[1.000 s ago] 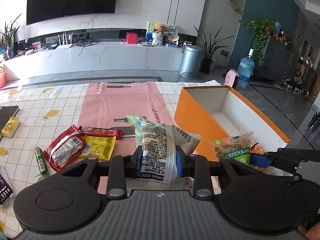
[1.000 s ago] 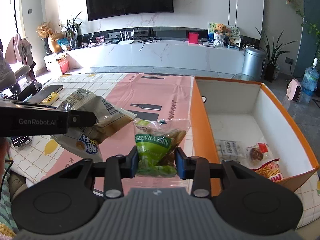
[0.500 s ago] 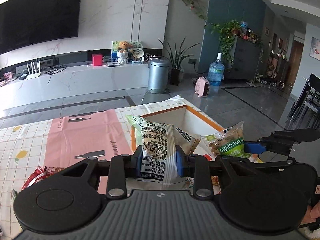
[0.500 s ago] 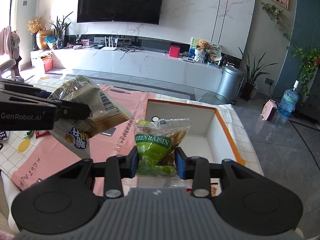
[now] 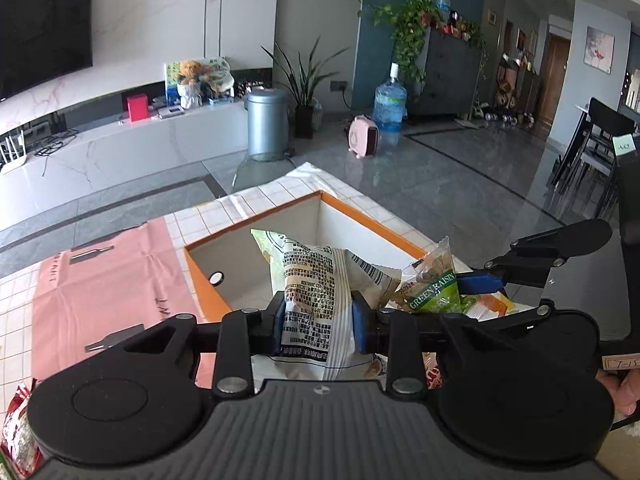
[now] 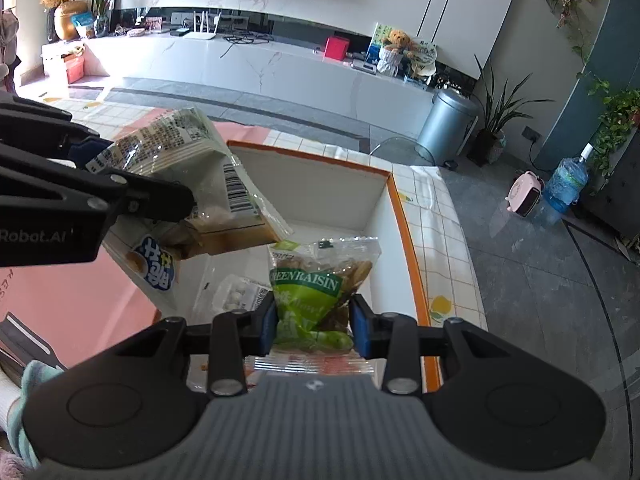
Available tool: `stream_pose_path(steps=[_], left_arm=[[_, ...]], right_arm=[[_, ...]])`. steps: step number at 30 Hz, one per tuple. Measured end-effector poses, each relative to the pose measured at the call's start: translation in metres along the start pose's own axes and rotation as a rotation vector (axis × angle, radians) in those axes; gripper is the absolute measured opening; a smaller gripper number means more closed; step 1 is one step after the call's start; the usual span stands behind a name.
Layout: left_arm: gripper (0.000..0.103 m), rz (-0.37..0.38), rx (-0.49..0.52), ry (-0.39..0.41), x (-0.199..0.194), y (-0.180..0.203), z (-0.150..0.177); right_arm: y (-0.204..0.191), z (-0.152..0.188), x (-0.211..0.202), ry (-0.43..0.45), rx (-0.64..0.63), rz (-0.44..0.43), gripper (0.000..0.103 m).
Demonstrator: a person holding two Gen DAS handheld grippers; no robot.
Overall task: Organize snacks
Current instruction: 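Lift both held packets and carry them over the orange box, then open both tools to drop the packets into the box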
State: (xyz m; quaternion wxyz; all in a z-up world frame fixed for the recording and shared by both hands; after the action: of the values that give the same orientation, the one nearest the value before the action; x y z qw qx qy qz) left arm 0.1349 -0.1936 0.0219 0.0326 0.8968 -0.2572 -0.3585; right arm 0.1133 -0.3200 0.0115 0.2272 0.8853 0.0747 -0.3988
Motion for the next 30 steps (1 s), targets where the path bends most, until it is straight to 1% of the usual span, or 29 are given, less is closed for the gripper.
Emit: stream_pose_path(steps=[6, 9, 17, 23, 27, 30], left_arm=[[0.035, -0.022, 0.042, -0.067, 0.033, -0.004, 0.006], [0.035, -0.035, 0.073, -0.093, 0.044, -0.003, 0.010], [0.035, -0.054, 0.127, -0.172, 0.074, -0.003, 0.015], [0.036, -0.075, 0.197, -0.207, 0.087, 0.007, 0.019], [0.036, -0.093, 0.210, -0.223, 0.098, 0.009, 0.019], [0.036, -0.093, 0.201, -0.233, 0.100, 0.008, 0.016]], right_arm=[[0.012, 0.000, 0.040, -0.065, -0.036, -0.012, 0.035], [0.014, 0.002, 0.057, -0.091, -0.044, -0.038, 0.036], [0.010, 0.002, 0.099, -0.163, -0.097, -0.087, 0.036], [0.011, 0.005, 0.119, -0.196, -0.127, -0.123, 0.036], [0.015, 0.006, 0.127, -0.204, -0.125, -0.134, 0.036], [0.018, 0.006, 0.129, -0.205, -0.127, -0.135, 0.037]])
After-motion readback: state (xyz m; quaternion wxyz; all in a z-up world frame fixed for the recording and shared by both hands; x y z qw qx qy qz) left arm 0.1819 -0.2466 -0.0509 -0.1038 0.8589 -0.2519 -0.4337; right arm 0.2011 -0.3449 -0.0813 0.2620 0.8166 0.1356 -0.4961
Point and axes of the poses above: each gripper's, at about its wrist camera, not at the fingertips, and x roughly the way its jaws point, y to its right, z to its underside, the point moved 2 cm from there along x, roughly the way its jaws point, and after that the axes turned 13 degrees about -x, right-handed, at the moved point
